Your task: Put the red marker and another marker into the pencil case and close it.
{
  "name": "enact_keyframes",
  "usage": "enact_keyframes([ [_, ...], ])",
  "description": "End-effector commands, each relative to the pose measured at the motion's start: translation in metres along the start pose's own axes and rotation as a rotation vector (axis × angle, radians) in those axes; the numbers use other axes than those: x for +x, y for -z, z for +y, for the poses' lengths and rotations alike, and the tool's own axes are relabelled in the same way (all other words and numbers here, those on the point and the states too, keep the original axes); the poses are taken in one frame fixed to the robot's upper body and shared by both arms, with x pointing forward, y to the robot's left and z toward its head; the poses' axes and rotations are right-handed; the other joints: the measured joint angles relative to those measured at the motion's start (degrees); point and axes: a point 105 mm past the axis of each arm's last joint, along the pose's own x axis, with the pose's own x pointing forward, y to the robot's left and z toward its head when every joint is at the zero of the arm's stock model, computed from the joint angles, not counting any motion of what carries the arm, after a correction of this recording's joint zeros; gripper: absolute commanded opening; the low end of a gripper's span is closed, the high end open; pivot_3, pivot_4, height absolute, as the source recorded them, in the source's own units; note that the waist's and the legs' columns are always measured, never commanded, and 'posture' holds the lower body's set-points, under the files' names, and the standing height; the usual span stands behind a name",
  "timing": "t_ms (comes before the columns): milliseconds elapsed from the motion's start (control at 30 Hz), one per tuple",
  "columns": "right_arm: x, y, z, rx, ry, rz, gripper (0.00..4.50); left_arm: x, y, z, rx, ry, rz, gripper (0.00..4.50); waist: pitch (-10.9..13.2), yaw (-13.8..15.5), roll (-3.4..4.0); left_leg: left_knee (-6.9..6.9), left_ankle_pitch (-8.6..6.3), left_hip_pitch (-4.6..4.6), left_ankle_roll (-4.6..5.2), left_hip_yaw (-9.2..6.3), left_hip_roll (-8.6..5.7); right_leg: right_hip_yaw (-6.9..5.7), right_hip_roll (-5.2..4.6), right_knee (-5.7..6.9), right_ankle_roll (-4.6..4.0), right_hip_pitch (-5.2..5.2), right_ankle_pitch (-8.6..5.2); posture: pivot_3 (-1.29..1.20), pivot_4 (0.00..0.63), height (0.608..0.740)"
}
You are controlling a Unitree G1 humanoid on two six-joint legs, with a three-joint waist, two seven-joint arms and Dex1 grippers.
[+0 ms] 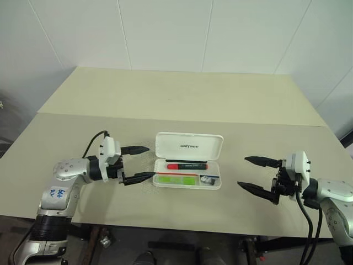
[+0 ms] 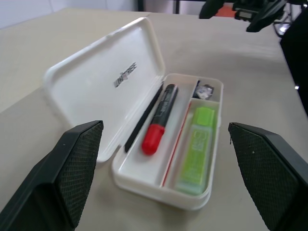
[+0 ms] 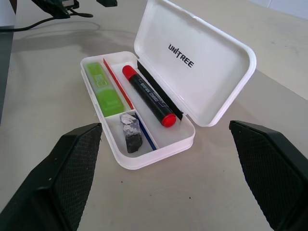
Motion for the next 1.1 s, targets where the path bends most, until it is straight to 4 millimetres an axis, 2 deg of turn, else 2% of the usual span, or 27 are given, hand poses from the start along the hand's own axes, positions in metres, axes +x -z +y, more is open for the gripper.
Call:
enact_keyframes([
  [33, 0.001, -0.006, -0.002, -0.039, -0.021, -0.010, 4.50, -0.010, -0.014, 0.004, 0.040, -0.027, -0.074, 3.84, 0.0, 0.0, 0.00, 0.00, 0.00, 0.00, 0.00, 0.00, 0.00, 0.00, 0.00, 0.00, 0.00, 0.00, 0.00, 0.00, 0.150, 0.740],
  [233, 0.002, -0.004, -0.005, -0.042, -0.024, -0.010, 4.50, -0.015, -0.015, 0.009, 0.050, -0.075, -0.088, 1.86, 0.0, -0.1, 0.01, 0.00, 0.00, 0.01, 0.00, 0.00, 0.00, 0.00, 0.00, 0.02, 0.01, 0.00, 0.01, 0.00, 0.150, 0.740],
  [400, 0.002, -0.004, -0.006, -0.041, -0.028, -0.010, 4.50, -0.016, -0.028, 0.016, 0.029, -0.139, -0.162, 0.13, 0.0, -0.1, 0.01, 0.00, 0.00, 0.01, 0.00, 0.00, 0.01, 0.00, 0.00, 0.03, 0.01, -0.01, 0.01, 0.00, 0.150, 0.740],
  [500, 0.003, -0.004, -0.006, -0.042, -0.030, -0.011, 4.50, -0.019, -0.034, 0.029, -0.013, -0.239, -0.214, 0.02, 0.0, -0.1, 0.01, 0.00, 0.00, 0.01, 0.00, 0.00, 0.01, 0.00, 0.00, 0.04, 0.02, -0.01, 0.01, 0.00, 0.150, 0.740],
  [600, 0.003, -0.005, -0.006, -0.045, -0.028, -0.015, 4.50, -0.025, -0.044, 0.051, -0.066, -0.395, -0.294, 0.02, 0.0, 0.0, 0.00, 0.02, 0.00, 0.01, 0.00, -0.02, 0.01, -0.01, 0.01, 0.06, 0.03, -0.01, 0.02, 0.00, 0.150, 0.740],
  [700, 0.003, -0.006, -0.009, -0.049, -0.018, -0.024, 4.50, -0.023, -0.046, 0.065, -0.074, -0.481, -0.304, 0.02, 0.0, 0.0, 0.00, 0.05, 0.01, 0.01, -0.01, -0.03, 0.00, -0.01, 0.00, 0.09, 0.05, 0.00, 0.03, 0.00, 0.150, 0.740],
  [867, 0.002, -0.008, -0.015, -0.060, -0.003, -0.032, 4.50, -0.004, -0.041, 0.073, -0.102, -0.485, -0.274, 0.02, 0.0, -0.1, 0.00, 0.04, 0.01, 0.01, -0.01, -0.02, -0.01, -0.01, 0.01, 0.10, 0.05, -0.01, 0.03, 0.00, 0.150, 0.740],
  [1100, 0.001, -0.008, -0.016, -0.065, 0.002, -0.036, 4.50, 0.022, -0.025, 0.073, -0.123, -0.411, -0.182, 0.02, 0.0, -0.2, 0.00, 0.04, 0.01, 0.01, -0.02, -0.02, -0.02, -0.01, 0.01, 0.13, 0.06, -0.02, 0.03, 0.00, 0.150, 0.740],
])
